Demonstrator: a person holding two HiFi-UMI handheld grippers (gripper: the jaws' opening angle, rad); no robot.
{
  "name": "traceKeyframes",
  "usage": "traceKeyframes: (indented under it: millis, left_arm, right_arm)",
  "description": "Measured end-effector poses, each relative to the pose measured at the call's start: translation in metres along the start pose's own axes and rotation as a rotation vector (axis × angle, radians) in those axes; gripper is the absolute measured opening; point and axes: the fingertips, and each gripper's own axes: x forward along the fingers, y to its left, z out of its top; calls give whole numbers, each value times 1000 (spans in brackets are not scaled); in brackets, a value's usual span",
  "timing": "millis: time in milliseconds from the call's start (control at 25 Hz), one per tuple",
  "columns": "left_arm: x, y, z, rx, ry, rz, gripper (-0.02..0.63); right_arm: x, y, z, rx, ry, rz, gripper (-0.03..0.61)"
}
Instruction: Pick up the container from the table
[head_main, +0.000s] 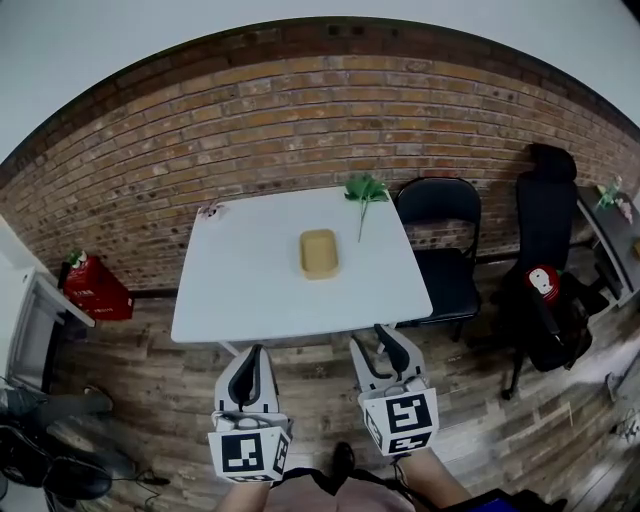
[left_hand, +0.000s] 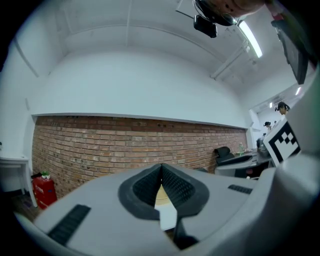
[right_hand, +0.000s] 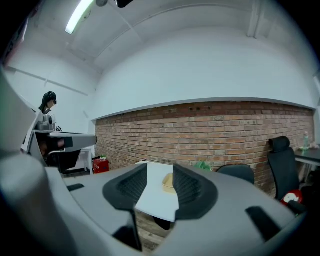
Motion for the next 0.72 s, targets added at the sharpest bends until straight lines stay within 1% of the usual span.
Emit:
traceKeyframes:
  millis: [120, 280, 520, 720]
  left_arm:
    - [14, 2, 2, 4, 0, 12, 9]
    - [30, 8, -6, -9, 14, 28, 9]
    - [59, 28, -29, -37, 48, 40, 9]
    - [104, 52, -49, -40, 69, 34, 9]
  right_arm:
    - [14, -8, 3, -1, 1, 10, 162]
    - [33, -13, 1, -8, 16, 24, 161]
    - [70, -19, -9, -11, 45, 23, 162]
    - [116, -32, -21, 1, 74, -3, 161]
